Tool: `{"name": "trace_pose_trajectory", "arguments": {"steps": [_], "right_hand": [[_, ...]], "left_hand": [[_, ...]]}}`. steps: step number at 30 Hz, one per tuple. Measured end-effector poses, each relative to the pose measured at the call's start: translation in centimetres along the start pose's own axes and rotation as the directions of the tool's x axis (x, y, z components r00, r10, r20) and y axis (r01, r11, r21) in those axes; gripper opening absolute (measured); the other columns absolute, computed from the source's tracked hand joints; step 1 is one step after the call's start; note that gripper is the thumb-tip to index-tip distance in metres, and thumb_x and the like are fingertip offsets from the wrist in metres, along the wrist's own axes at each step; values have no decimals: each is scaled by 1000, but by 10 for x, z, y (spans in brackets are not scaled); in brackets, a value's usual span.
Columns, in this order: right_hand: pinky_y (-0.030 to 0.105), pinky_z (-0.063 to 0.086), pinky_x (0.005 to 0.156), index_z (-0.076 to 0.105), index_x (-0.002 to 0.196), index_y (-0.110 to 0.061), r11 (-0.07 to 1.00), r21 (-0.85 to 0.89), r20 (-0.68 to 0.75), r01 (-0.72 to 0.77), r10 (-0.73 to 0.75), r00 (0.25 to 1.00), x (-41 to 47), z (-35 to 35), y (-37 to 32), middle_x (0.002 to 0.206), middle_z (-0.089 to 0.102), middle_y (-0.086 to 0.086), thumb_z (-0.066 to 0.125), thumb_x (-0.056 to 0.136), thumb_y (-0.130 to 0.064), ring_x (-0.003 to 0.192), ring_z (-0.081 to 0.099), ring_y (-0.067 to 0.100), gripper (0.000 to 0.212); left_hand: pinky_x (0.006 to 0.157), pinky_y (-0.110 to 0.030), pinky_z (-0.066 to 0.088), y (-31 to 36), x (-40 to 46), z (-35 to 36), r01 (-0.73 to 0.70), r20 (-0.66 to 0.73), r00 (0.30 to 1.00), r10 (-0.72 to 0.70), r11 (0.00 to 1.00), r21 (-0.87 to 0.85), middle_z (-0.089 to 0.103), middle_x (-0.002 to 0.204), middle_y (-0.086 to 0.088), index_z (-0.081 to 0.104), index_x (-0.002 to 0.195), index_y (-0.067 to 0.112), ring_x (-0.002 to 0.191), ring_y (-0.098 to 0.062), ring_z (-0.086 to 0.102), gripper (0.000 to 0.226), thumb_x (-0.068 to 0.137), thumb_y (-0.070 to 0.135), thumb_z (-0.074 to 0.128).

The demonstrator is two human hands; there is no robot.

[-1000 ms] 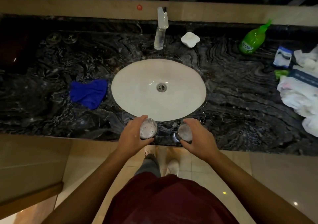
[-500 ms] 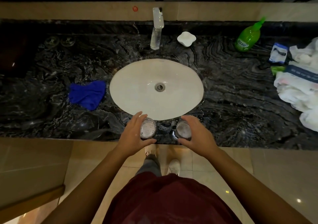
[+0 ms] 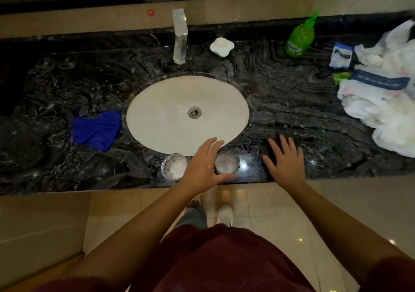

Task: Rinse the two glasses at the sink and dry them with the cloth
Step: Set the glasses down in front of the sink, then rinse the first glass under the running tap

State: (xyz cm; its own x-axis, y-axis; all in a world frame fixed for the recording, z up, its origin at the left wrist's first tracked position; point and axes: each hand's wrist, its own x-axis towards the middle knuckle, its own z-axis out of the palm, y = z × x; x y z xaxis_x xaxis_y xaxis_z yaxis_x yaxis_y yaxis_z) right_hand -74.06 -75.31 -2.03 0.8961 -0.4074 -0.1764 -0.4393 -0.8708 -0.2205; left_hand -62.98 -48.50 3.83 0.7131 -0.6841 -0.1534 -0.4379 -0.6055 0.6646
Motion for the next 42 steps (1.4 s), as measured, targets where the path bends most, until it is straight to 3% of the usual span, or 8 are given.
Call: {"name": "trace_pose_trajectory", "arguments": {"steps": [9,13,16,19,24,29,36,42], "right_hand": [[58,11,124,35,158,-24,999,-20,-23,-27,27,999,-3,12,4,167,29,13,34,102,-56,156,18,35,64],[57,10,125,35,158,-24,999,-29,-32,-22,21,999,-4,12,3,167,28,13,32,102,-58,156,19,35,65],[57,11,125,39,156,-24,999,-14,-49,-36,36,998,-1,12,2,165,31,13,34,101,-56,155,21,35,64],[58,15,124,43,153,-22,998,-12,-47,-61,60,997,0,11,-1,164,35,14,41,99,-51,154,24,36,62],[62,33,116,53,146,-15,993,4,73,-114,114,991,25,-6,-18,158,39,21,66,91,-39,147,33,41,62],[49,30,119,39,155,-18,976,206,78,71,-89,993,110,-57,-100,167,23,13,63,95,-43,152,25,34,69],[32,27,113,36,157,-25,852,353,-321,386,-277,906,264,-107,-235,167,26,4,63,96,-40,151,28,24,68],[43,41,114,49,149,-15,707,364,-391,606,-475,788,346,-80,-260,163,37,7,61,100,-40,147,39,24,56]], "left_hand": [[107,-33,44,5,2,27,122,50,992,-117,986,-112,47,152,5,27,155,27,136,-15,47,103,74,51,85],[89,-30,51,5,3,29,155,-7,987,-158,975,-157,62,129,7,41,140,28,116,-17,61,84,72,50,86],[82,-20,51,13,4,19,191,-55,976,-212,945,-265,66,114,15,46,131,29,104,-6,65,73,73,45,88],[88,-11,47,8,14,-3,238,-67,955,-289,881,-408,64,116,21,42,132,29,108,11,59,80,70,40,90],[102,-29,50,-22,57,-70,221,-52,958,-283,840,-496,68,122,14,45,128,29,115,-1,62,81,65,37,95],[96,-27,50,-71,104,-116,258,-90,929,-359,803,-537,70,115,12,51,123,34,109,0,63,77,61,43,95],[95,-25,48,-132,167,-122,323,-79,903,-422,790,-521,67,113,6,54,127,32,106,-9,63,69,69,34,92],[85,-10,43,-162,204,-103,353,-73,888,-455,774,-526,64,122,8,53,132,23,112,-8,61,93,53,52,90]]}}
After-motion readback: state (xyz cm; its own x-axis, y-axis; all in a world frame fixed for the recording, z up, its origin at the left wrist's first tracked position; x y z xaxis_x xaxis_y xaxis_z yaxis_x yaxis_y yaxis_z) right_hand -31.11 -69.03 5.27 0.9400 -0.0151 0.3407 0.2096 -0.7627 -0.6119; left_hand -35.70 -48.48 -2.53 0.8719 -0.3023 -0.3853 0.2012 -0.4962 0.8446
